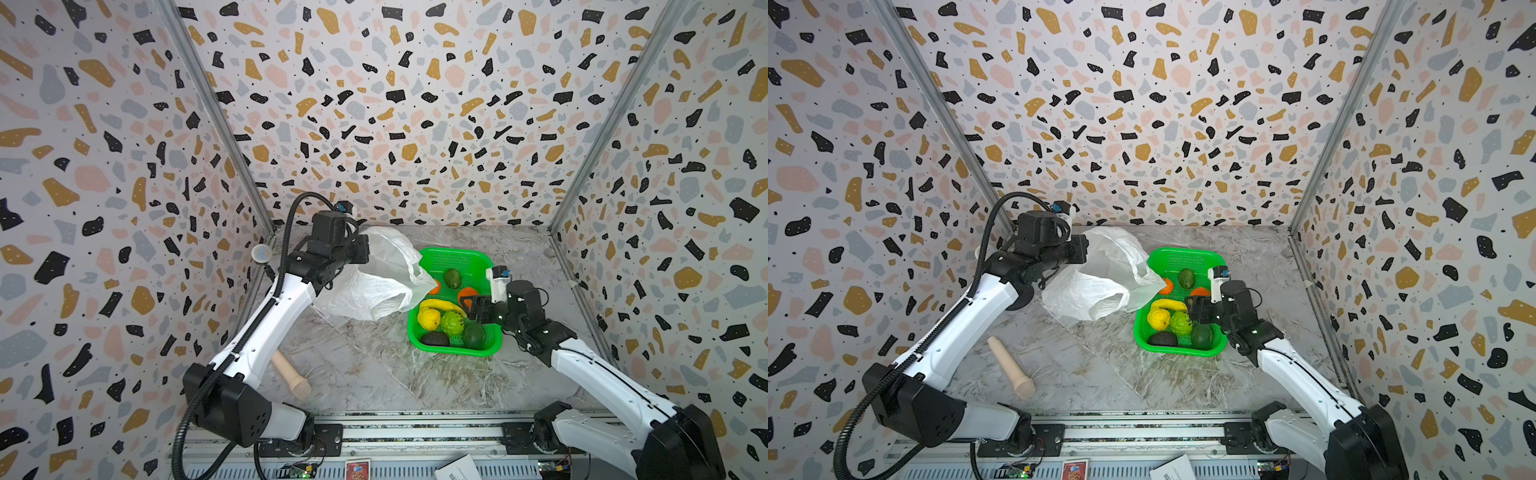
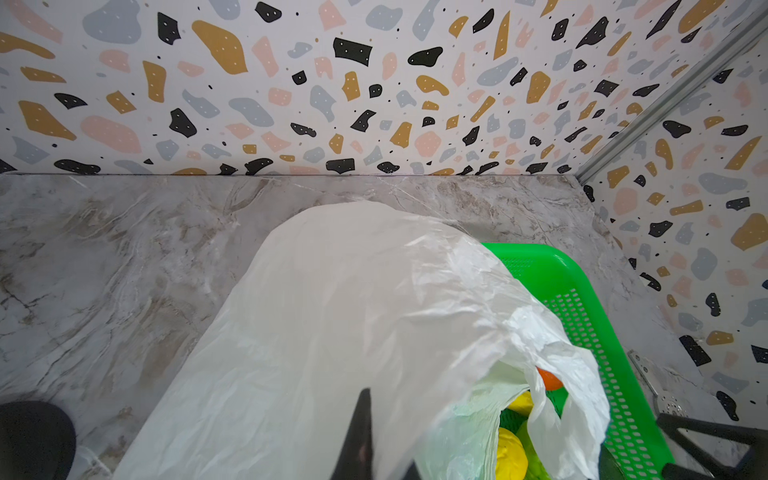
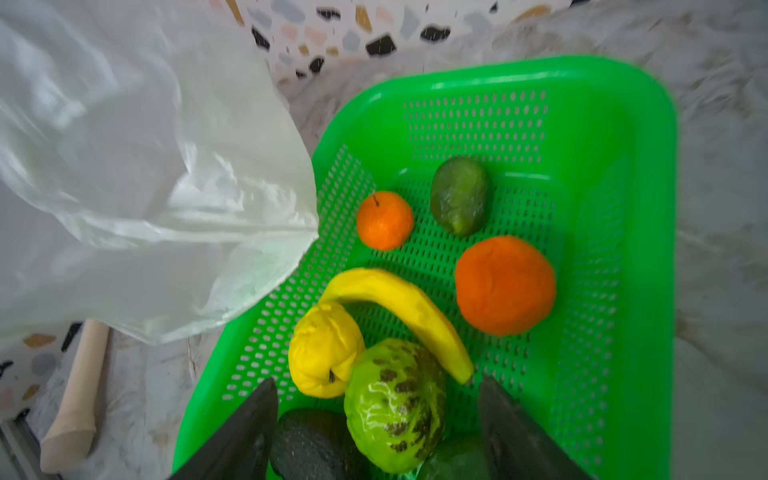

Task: Place the fruits into the plastic bag
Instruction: 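Release the bag with the right gripper and lower it into the basket, then grasp the green custard apple with the right gripper and lift it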

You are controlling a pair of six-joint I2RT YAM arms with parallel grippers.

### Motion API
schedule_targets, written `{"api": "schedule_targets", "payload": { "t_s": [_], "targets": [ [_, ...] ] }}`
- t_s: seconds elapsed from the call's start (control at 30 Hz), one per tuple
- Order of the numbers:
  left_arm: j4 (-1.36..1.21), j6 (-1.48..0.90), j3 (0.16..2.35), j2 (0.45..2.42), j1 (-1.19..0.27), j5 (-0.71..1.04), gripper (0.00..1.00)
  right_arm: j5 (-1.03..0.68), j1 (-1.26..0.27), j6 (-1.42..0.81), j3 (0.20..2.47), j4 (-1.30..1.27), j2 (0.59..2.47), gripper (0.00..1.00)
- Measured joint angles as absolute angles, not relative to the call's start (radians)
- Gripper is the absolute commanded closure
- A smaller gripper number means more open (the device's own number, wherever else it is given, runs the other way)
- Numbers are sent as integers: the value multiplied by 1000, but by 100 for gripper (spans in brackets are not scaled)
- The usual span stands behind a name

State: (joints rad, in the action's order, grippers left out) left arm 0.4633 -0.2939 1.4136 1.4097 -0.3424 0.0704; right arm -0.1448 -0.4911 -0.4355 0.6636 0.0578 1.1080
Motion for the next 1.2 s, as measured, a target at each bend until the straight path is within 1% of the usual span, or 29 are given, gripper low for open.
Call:
{"api": "schedule_targets", "payload": {
  "t_s": [0.13, 0.43, 0.73, 0.87, 0.93, 1.0, 1.03, 1.1, 1.2],
  "targets": [
    [462, -292, 1411, 1409, -342, 74, 100, -136, -548, -392, 684, 110, 1219, 21],
    [456, -291, 1399, 1409, -342, 94, 100, -101, -558, -336, 754, 129, 1355, 19],
    [448, -291, 1398, 1409, -342, 97, 100, -39, -618, -286, 803, 167, 1473, 25],
    [448, -291, 1398, 1409, -342, 97, 100, 1, -643, -270, 825, 174, 1504, 33],
    [447, -292, 1398, 1409, -342, 98, 100, 20, -652, -263, 841, 174, 1509, 41],
    [448, -292, 1398, 1409, -342, 98, 100, 31, -657, -260, 842, 174, 1514, 55],
    [448, -292, 1398, 1409, -342, 99, 100, 35, -658, -259, 843, 173, 1514, 59],
    [447, -292, 1398, 1409, -342, 100, 100, 40, -660, -259, 843, 173, 1511, 62],
    [447, -296, 1398, 1410, -342, 101, 100, 47, -660, -259, 842, 177, 1496, 63]
  ]
}}
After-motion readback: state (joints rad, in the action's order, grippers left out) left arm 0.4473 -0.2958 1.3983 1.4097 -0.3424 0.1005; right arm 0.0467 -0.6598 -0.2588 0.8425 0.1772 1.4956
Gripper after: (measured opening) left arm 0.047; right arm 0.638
